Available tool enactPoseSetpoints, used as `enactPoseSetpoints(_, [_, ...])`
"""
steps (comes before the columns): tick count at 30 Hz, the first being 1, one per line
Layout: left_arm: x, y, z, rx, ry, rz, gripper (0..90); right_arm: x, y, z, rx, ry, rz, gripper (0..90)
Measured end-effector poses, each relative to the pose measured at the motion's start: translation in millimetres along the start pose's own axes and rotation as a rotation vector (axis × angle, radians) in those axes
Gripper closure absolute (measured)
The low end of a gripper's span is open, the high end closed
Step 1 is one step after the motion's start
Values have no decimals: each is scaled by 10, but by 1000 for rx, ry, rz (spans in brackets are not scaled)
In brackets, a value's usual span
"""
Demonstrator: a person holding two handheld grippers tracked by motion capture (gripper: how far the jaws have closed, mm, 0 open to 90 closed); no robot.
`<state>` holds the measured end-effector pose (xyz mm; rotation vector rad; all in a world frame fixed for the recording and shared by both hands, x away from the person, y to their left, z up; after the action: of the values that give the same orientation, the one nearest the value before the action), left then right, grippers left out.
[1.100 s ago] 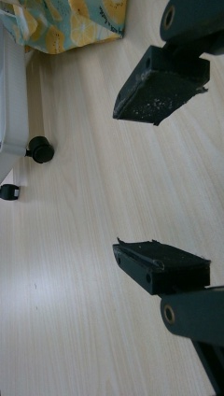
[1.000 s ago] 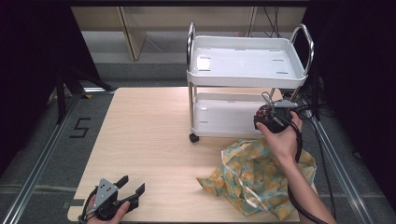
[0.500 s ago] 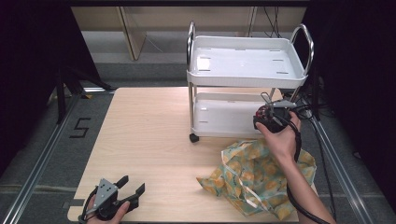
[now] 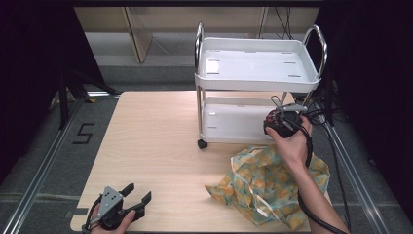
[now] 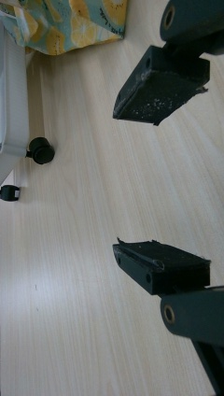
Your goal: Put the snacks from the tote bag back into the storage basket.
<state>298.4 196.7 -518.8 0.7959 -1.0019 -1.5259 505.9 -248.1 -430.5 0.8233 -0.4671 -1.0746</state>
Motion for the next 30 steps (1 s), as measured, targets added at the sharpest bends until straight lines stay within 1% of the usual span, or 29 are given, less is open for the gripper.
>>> enactPoseSetpoints(1, [-1,0,0,0,0,0,292,0,0,0,0,0,0,266])
enactPoseSetpoints(2, [-1,-1,-1,-1,0,-1,292,24,9,-35,27,-21,21,266])
enactPoseSetpoints(4, [-2,-1,1,-3,5,-1,292,18,-1,-29,3,-13,17,266])
enactPoseSetpoints(5, [-3,-1,1,-4,5,-1,292,9,-5,-30,3,-20,7,266])
enactPoseSetpoints(7, [-4,-4,2,-8,7,-2,292,7,-1,-41,8,-9,14,266])
enactPoseSetpoints(8, [-3,-4,2,-8,7,-1,292,-6,-3,-32,1,5,4,266])
enactPoseSetpoints(9, [4,1,-1,-2,6,9,292,-8,-4,-34,1,5,-1,266])
enactPoseSetpoints(10, [-6,-2,2,-6,7,0,292,3,-2,-35,3,-2,5,266])
enactPoseSetpoints(11, [-6,1,-1,1,0,3,292,26,-1,-38,-1,-6,28,266])
enactPoseSetpoints(12, [-6,3,-6,7,-4,5,292,18,-8,-43,-3,-10,17,266])
enactPoseSetpoints(14, [-7,3,-6,7,-4,4,292,22,-16,-57,-6,-11,15,266])
enactPoseSetpoints(15, [-5,3,-5,7,-4,5,292,14,-20,-64,-5,-7,3,266])
enactPoseSetpoints(16, [-5,1,1,0,1,3,292,19,-22,-73,-2,-7,5,266])
enactPoseSetpoints(17, [-4,1,0,1,0,3,292,32,-23,-75,-8,-7,21,266])
enactPoseSetpoints(18, [-3,1,-1,1,0,3,292,18,-29,-81,-10,-7,5,266])
enactPoseSetpoints(20, [-2,1,-1,2,-1,1,292,29,-22,-87,-6,-5,13,266])
enactPoseSetpoints(21, [-1,1,1,2,-1,3,292,19,-22,-93,-4,-11,0,266])
enactPoseSetpoints(22, [0,2,1,3,-3,3,292,9,-16,-95,-12,-3,-6,266])
enactPoseSetpoints(24, [-2,3,2,3,-3,2,292,16,-15,-102,-13,-11,-5,266])
enactPoseSetpoints(25, [0,3,0,3,-2,4,292,-7,-23,-99,-27,-12,-33,266])
enactPoseSetpoints(26, [-2,1,-1,1,-1,2,292,22,-1,-112,-12,-7,14,266])
enactPoseSetpoints(27, [-2,0,-1,-2,2,1,292,13,-1,-116,-14,-9,4,266])
enactPoseSetpoints(30, [-1,2,-2,2,-2,3,292,17,1,-125,-16,-12,6,266])
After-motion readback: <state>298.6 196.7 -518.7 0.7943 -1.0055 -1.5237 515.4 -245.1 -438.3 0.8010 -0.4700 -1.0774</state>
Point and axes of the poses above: each handheld gripper's, and its own axes: z roughly backward along the jaws, y roughly out of its top, x roughly to its right, the point moved 6 cm from there along -z, roughly forward along the jaws, and after that the axes turned 15 degrees about y, right-handed, at the moved point
